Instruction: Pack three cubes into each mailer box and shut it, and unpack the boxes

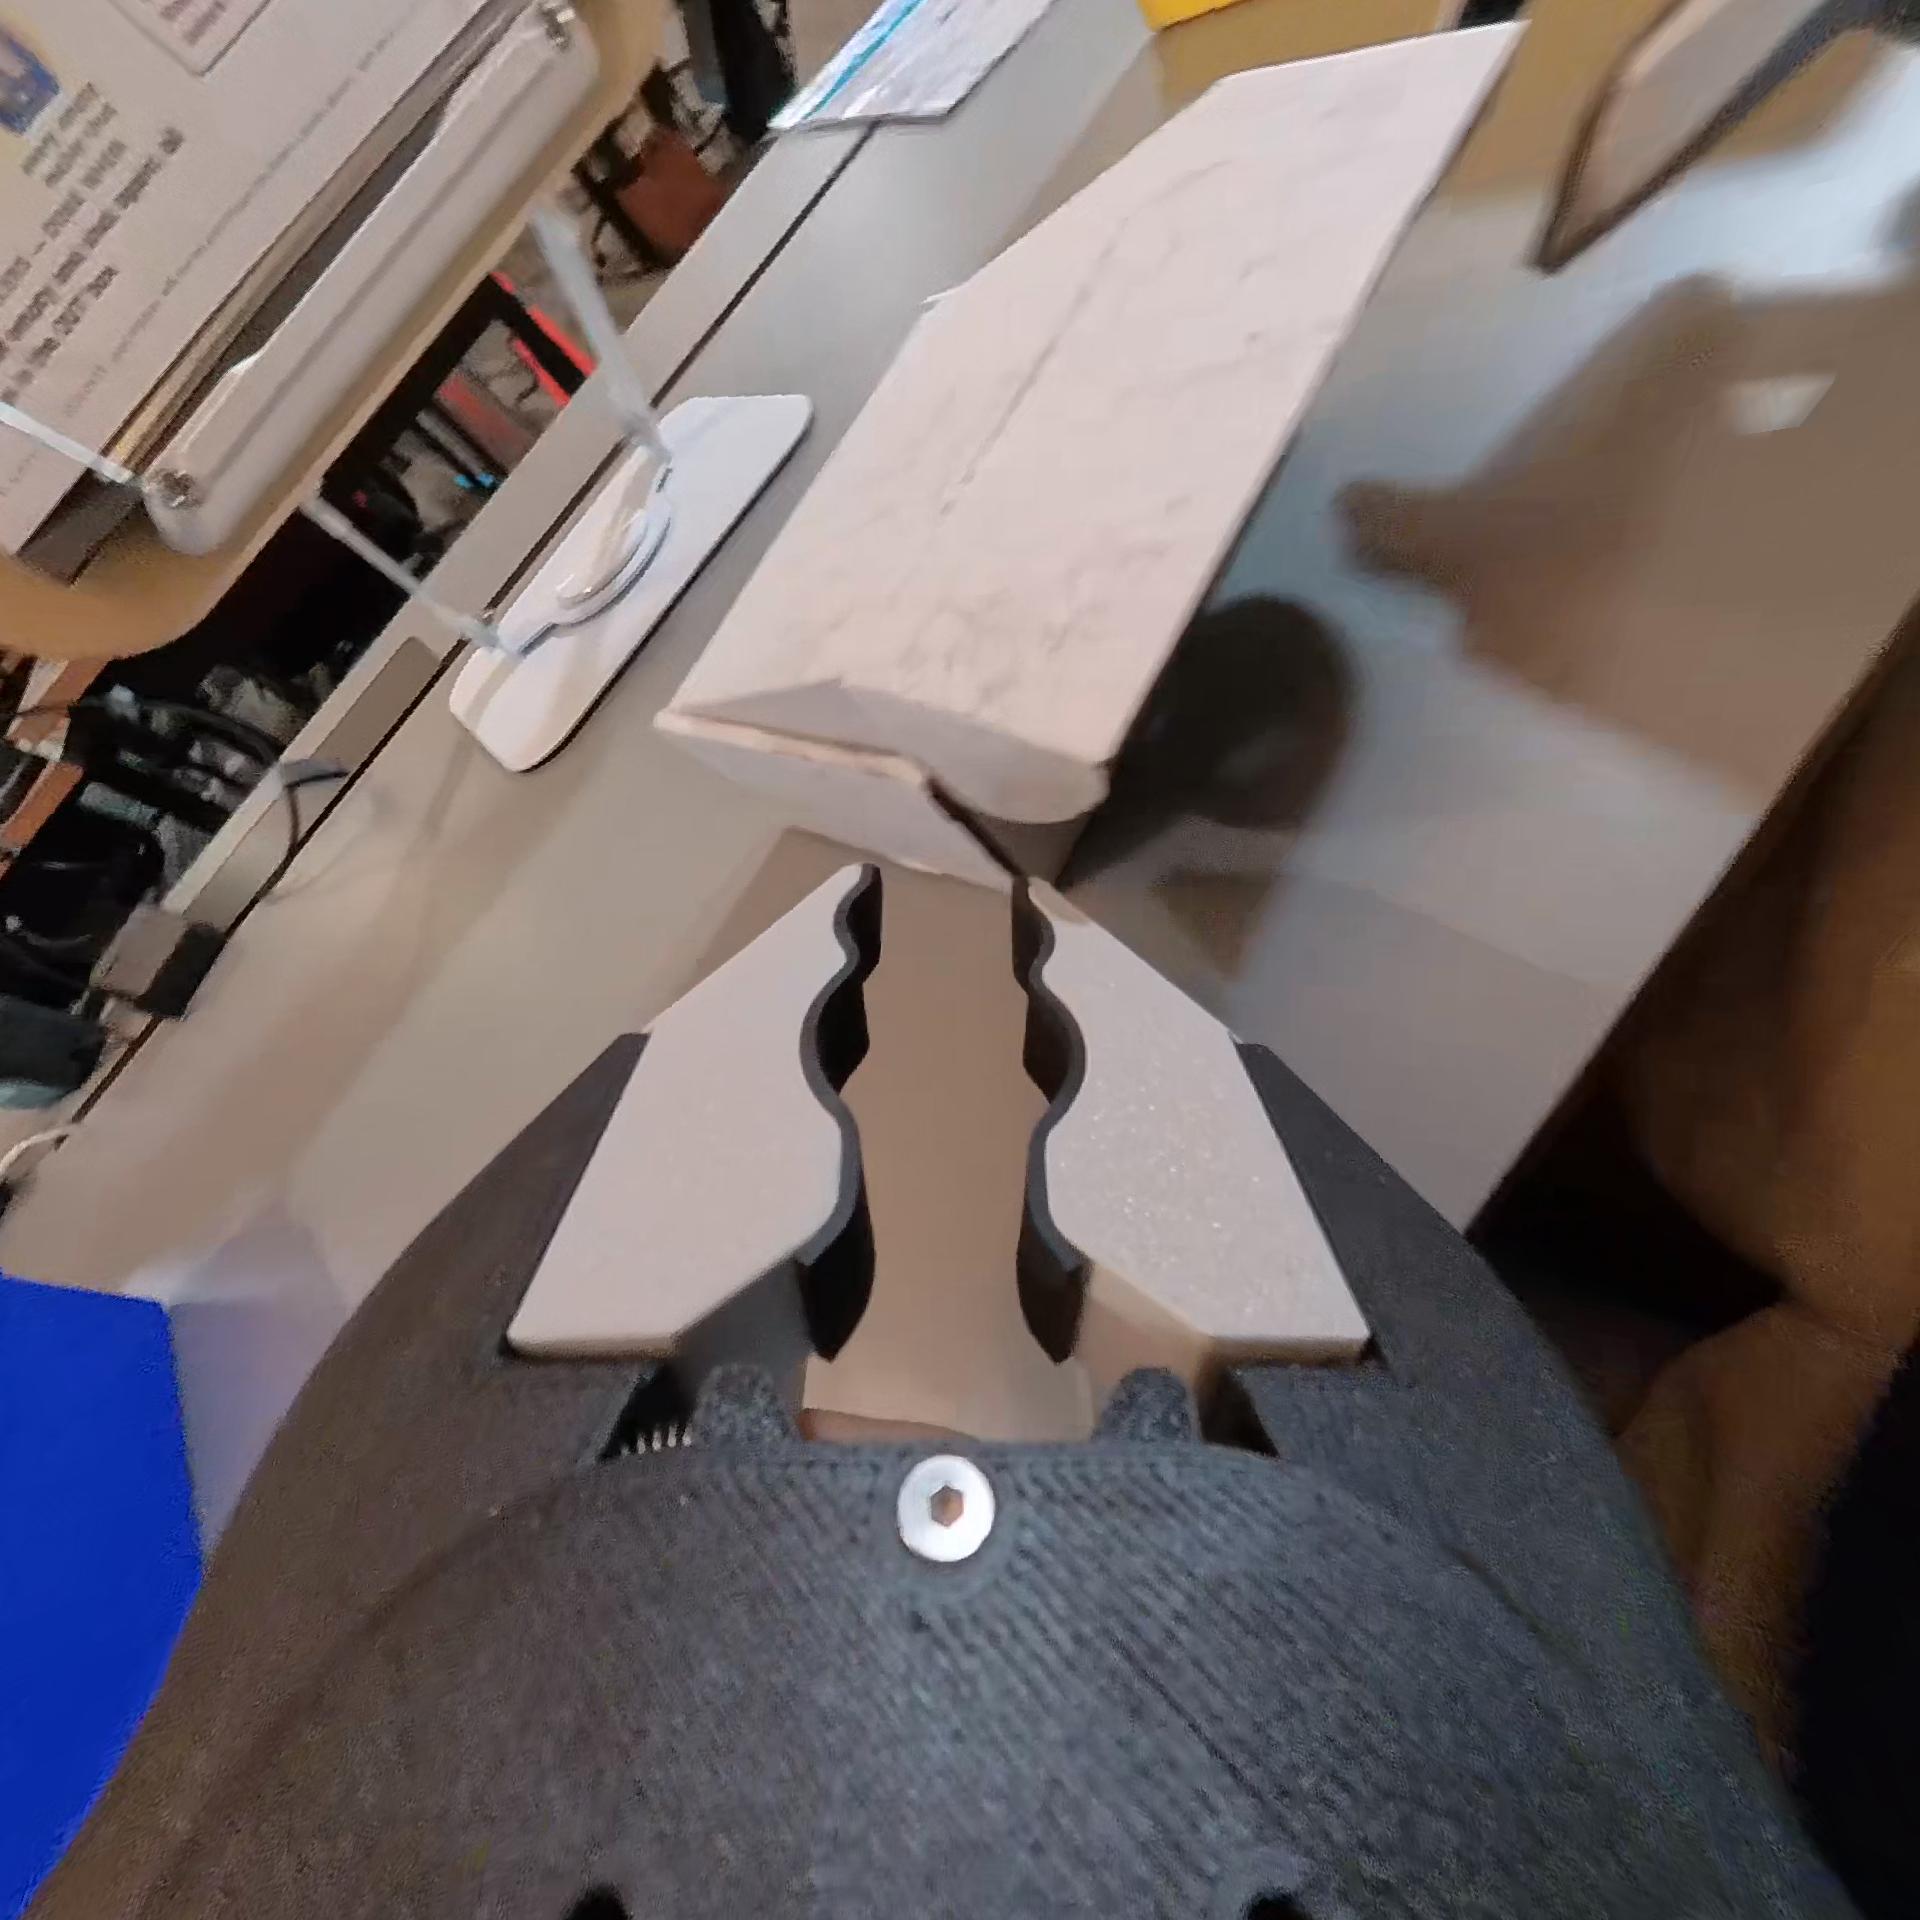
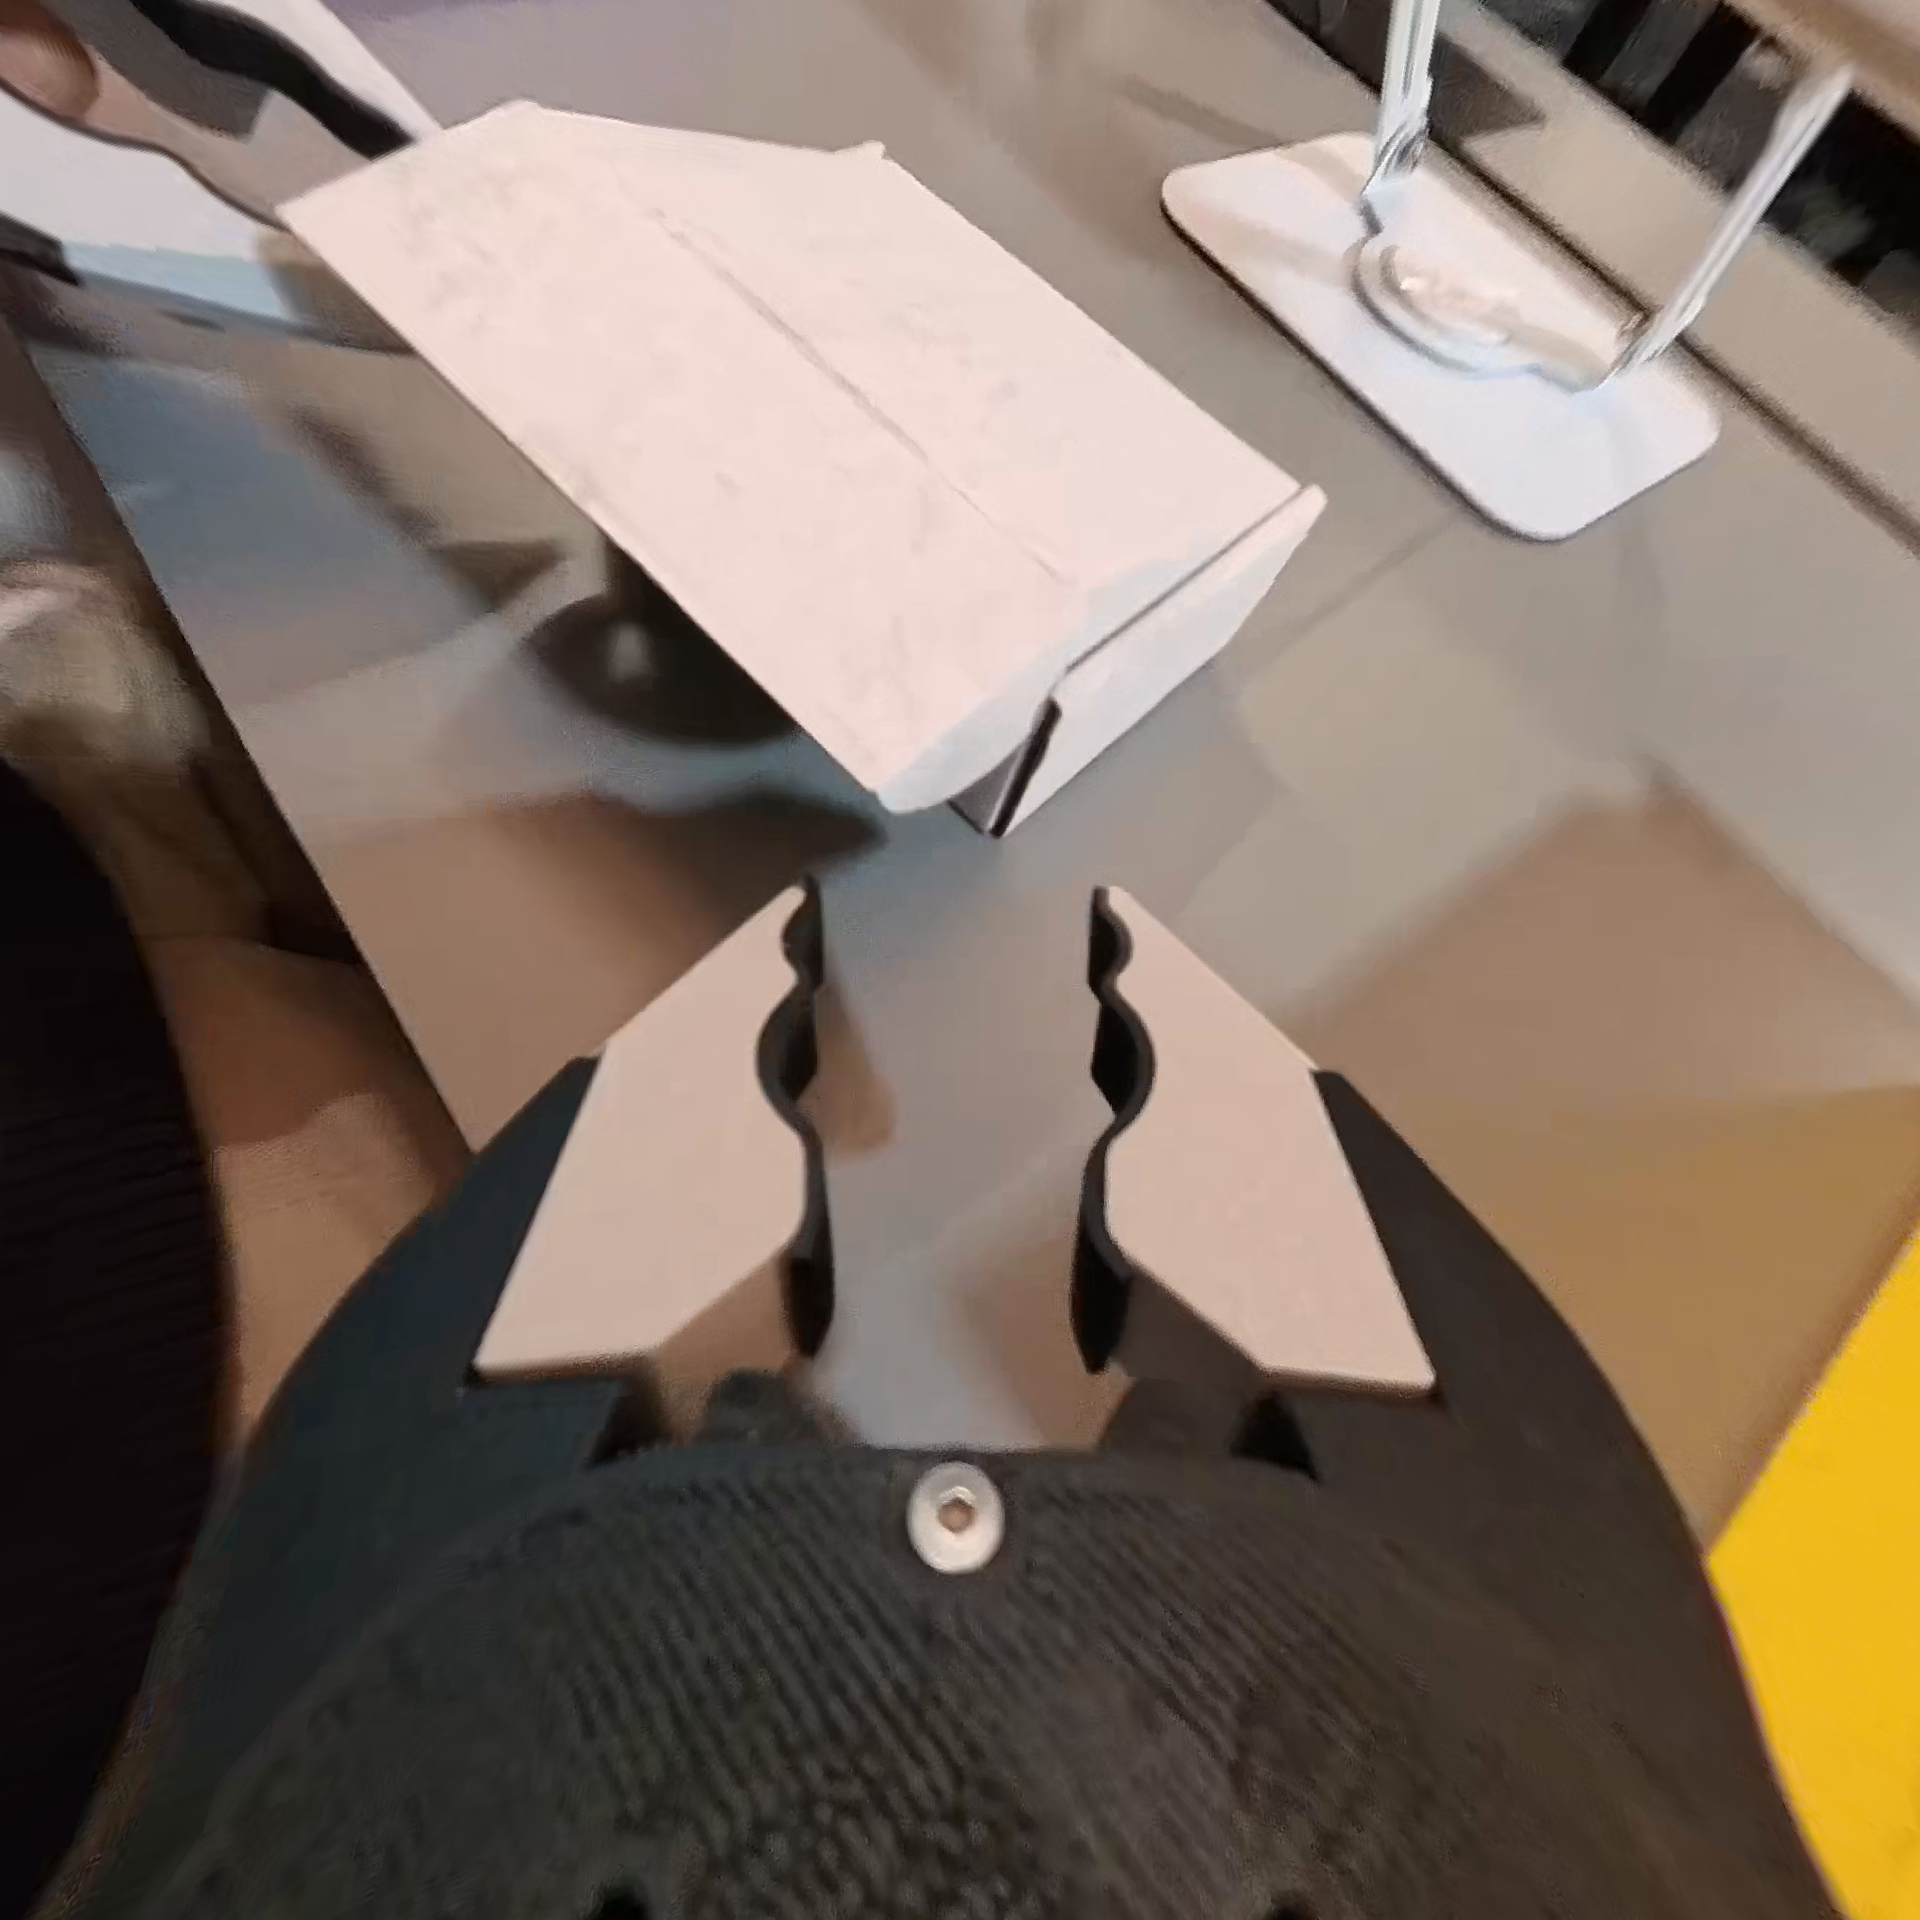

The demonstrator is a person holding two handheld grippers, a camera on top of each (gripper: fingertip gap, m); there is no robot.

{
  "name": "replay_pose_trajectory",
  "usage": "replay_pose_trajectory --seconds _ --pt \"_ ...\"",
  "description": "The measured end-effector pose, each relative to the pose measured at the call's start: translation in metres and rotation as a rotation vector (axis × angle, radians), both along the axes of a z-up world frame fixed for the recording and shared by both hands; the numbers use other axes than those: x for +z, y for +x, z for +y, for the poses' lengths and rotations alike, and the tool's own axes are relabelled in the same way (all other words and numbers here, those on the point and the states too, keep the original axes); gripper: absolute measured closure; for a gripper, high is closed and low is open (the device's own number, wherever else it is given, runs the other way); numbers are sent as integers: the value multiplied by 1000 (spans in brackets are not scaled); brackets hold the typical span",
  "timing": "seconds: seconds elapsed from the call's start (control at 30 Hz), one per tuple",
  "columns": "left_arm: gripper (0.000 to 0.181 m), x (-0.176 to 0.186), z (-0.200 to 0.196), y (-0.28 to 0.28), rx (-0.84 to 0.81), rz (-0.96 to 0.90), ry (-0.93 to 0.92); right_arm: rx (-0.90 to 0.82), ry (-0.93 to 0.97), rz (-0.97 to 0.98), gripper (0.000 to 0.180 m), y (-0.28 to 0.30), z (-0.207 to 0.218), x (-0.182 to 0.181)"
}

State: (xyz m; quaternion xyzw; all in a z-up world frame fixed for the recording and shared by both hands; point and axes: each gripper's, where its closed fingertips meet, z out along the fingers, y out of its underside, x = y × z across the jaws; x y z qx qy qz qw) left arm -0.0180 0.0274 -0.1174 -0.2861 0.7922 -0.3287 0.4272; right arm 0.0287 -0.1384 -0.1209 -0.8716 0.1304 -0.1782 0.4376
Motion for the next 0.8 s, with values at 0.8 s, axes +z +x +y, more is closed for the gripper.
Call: replay_pose_trajectory --seconds 0.8 --pt "140 28 -25 3 -72 360 -831 6 473 439 144 0 24 30"
